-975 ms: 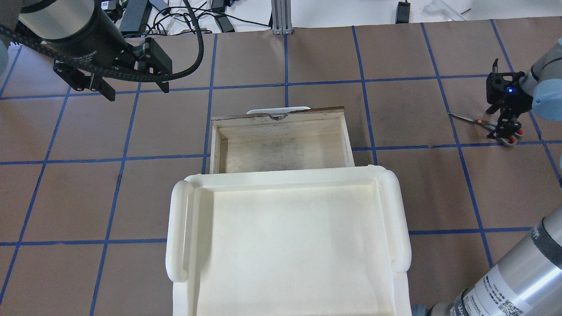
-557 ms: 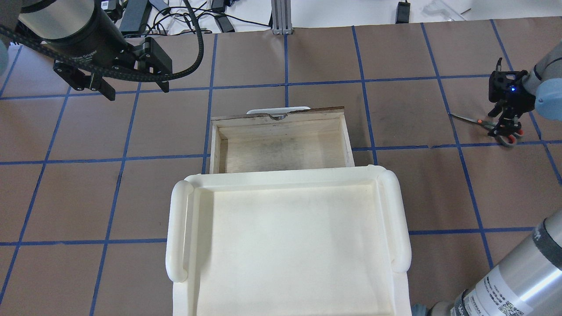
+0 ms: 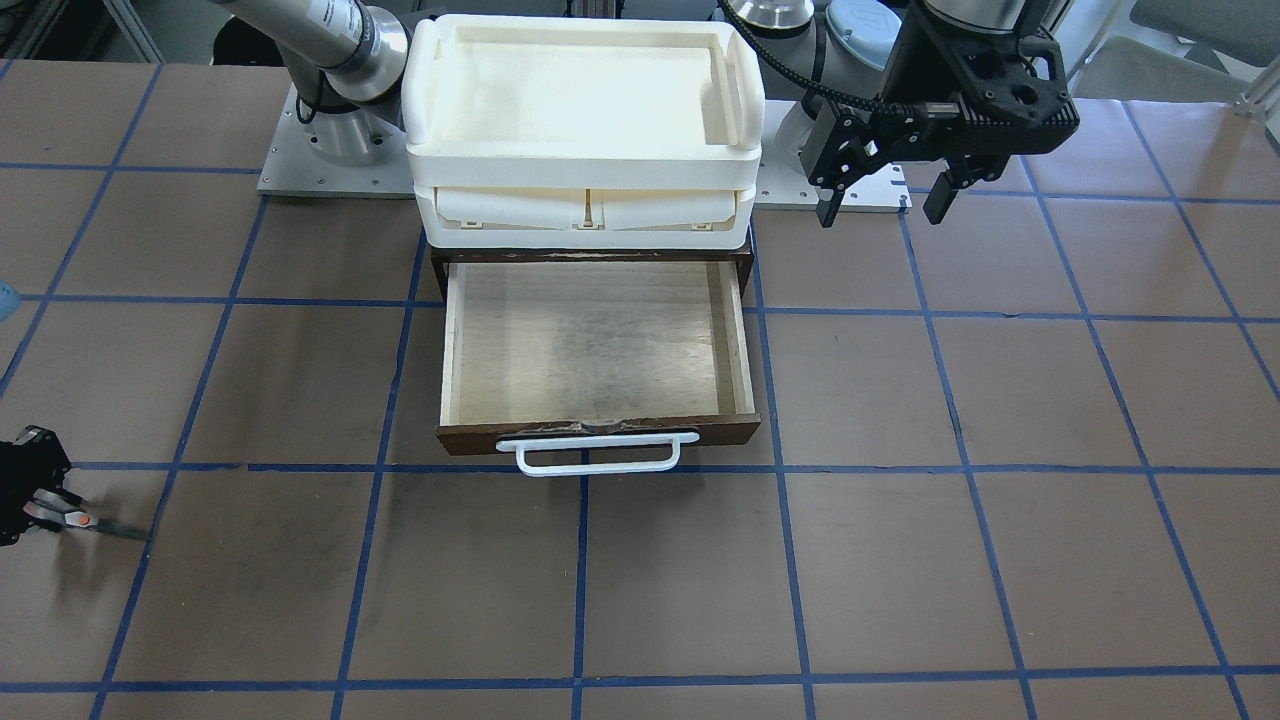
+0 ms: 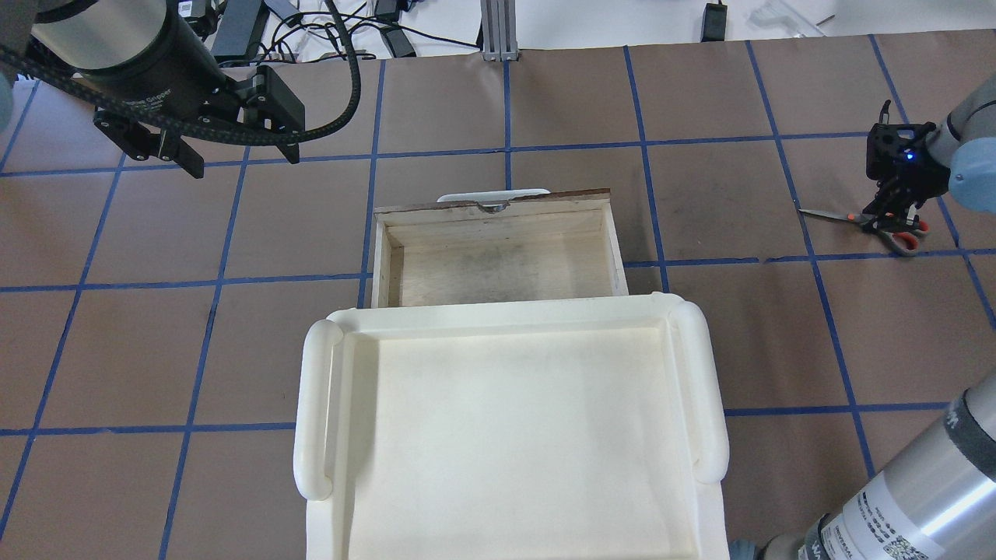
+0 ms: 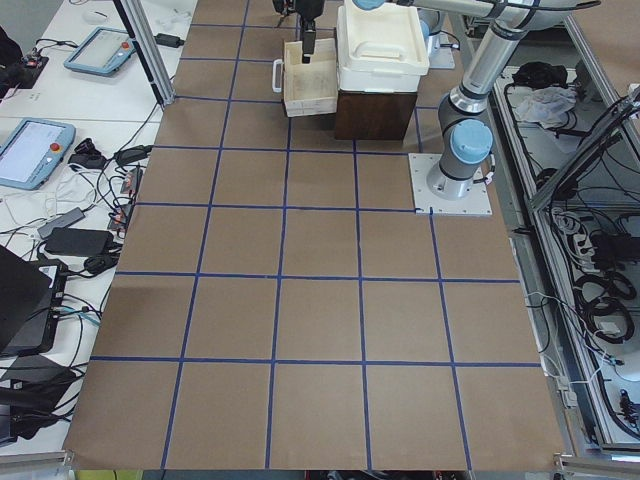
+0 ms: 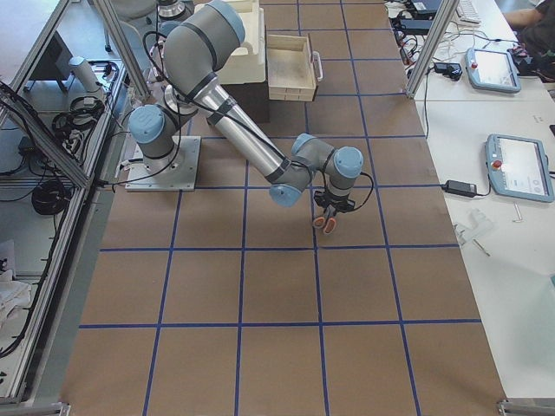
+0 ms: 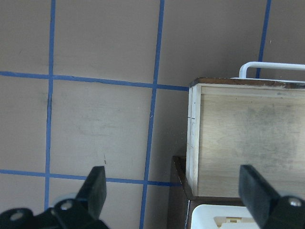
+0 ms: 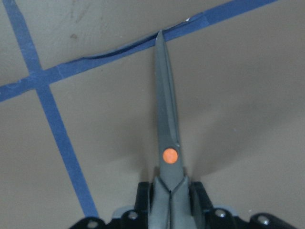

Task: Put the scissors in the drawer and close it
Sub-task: 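Lift the scissors with the right gripper and carry them over the drawer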

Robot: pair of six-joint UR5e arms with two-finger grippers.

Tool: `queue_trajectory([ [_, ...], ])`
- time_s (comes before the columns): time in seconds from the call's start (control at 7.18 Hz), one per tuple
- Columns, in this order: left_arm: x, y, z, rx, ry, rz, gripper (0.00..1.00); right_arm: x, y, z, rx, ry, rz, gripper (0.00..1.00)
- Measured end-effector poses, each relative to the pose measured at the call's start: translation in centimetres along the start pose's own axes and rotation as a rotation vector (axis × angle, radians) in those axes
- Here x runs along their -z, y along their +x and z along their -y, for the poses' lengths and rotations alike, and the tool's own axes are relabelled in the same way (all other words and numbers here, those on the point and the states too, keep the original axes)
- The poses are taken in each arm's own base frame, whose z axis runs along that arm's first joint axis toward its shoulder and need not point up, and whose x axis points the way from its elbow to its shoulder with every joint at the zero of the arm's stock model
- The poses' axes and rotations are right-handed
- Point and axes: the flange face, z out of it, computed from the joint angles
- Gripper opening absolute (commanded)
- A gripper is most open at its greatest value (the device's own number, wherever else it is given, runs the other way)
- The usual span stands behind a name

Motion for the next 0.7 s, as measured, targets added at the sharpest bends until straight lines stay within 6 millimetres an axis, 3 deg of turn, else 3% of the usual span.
queue_trajectory([
  [0.14, 0.0, 0.0, 0.0, 0.0, -0.001, 0.0, 1.0, 0.6, 0.1, 0.1, 0.0, -0.007, -0.009, 0.0],
  [0.42, 0.0, 0.0, 0.0, 0.002, -0.002, 0.0, 1.0, 4.5, 0.0, 1.0, 0.008, -0.025, -0.06, 0.0],
  [0.7, 0.0, -0.1, -0.1, 0.003, -0.002, -0.001, 1.0, 11.1, -1.1, 4.9, 0.006, -0.046, -0.114, 0.0],
])
